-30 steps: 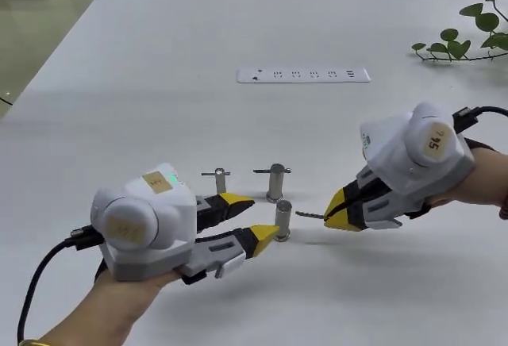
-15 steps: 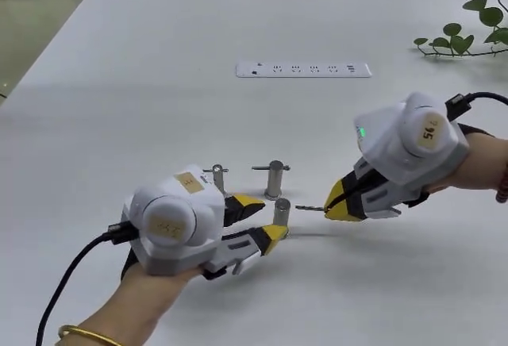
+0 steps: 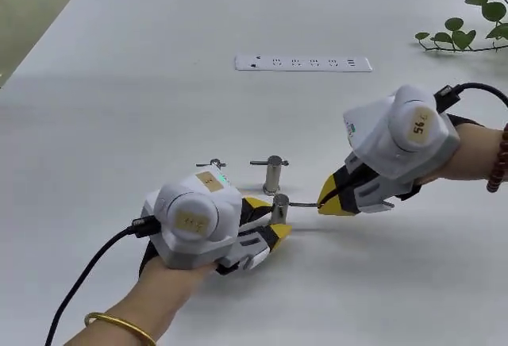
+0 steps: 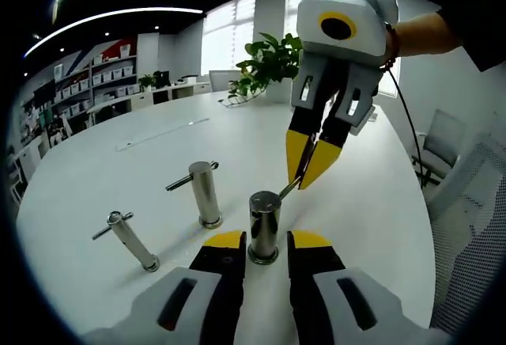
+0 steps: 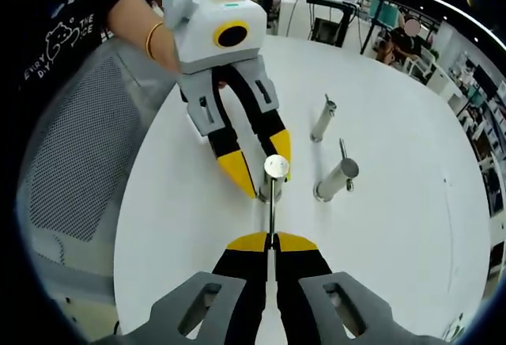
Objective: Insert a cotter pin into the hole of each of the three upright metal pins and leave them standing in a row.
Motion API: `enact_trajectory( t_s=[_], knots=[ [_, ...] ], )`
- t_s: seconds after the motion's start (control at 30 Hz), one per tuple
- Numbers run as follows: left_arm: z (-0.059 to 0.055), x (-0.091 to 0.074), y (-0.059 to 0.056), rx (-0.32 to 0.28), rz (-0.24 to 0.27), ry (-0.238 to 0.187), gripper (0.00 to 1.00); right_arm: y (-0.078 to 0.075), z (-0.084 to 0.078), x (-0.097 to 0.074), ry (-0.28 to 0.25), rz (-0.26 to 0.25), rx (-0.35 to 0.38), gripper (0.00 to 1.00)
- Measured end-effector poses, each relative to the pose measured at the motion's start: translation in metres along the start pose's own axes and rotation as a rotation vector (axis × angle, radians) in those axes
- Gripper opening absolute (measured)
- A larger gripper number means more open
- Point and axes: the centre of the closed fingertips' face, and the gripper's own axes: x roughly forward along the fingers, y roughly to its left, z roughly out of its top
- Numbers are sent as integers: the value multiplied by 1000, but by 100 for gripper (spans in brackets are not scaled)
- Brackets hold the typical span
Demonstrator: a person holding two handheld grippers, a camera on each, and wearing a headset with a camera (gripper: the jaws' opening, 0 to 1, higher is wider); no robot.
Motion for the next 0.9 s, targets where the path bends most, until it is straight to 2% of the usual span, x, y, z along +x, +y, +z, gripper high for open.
enact_trajectory(
  t_s=[0.23,0.9],
  knots=[
    [-1,4,2,-4,6,3,11,-2,3,0,0,4,-10,0],
    [-2,6,2,17,11,-4,10,-4,7,1,14,-1,1,0]
  ],
)
